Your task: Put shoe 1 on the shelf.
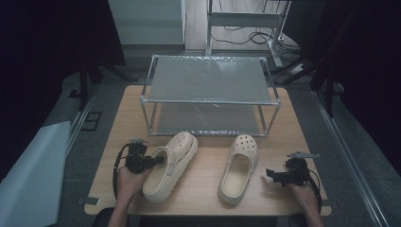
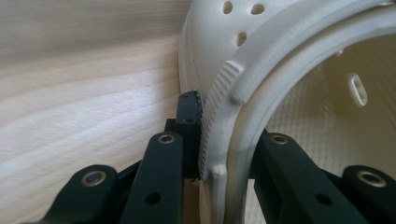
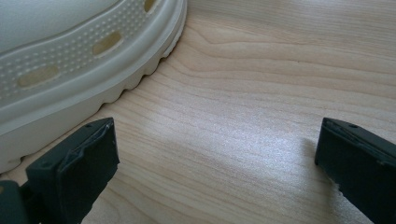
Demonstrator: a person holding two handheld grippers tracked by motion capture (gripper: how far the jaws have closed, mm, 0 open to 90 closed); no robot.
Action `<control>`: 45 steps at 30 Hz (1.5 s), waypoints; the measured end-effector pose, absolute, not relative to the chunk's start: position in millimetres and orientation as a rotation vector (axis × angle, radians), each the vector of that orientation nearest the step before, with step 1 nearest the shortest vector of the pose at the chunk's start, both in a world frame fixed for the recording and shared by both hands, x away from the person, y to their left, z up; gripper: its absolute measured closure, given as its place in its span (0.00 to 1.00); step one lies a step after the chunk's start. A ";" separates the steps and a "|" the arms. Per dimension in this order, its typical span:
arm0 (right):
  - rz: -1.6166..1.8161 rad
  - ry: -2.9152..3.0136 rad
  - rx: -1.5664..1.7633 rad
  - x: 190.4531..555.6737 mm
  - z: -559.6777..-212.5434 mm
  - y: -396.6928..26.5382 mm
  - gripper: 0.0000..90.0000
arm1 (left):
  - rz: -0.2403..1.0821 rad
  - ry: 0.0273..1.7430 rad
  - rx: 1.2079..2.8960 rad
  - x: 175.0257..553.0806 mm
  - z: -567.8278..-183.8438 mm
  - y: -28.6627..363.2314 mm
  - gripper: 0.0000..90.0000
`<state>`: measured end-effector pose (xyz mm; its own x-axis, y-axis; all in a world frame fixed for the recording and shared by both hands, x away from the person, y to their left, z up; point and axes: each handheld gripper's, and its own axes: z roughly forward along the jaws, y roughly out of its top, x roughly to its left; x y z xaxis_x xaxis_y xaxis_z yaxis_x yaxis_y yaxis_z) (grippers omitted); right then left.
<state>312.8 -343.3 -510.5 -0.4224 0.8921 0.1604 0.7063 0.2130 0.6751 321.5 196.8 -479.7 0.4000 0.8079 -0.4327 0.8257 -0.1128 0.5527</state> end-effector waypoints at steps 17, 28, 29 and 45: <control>0.992 2.218 1.480 312.3 -509.2 -342.0 0.00 | -0.180 1.365 1.771 323.9 -470.7 211.9 0.85; 0.970 2.224 1.468 312.4 -509.8 -341.1 0.00 | -0.249 1.322 1.704 327.2 -449.4 216.4 0.85; 0.968 2.225 1.469 312.5 -510.0 -341.0 0.00 | -0.256 1.320 1.701 327.3 -448.3 216.5 0.85; 0.974 2.226 1.474 313.0 -510.8 -341.6 0.00 | -0.348 1.242 1.630 334.8 -413.4 214.9 0.85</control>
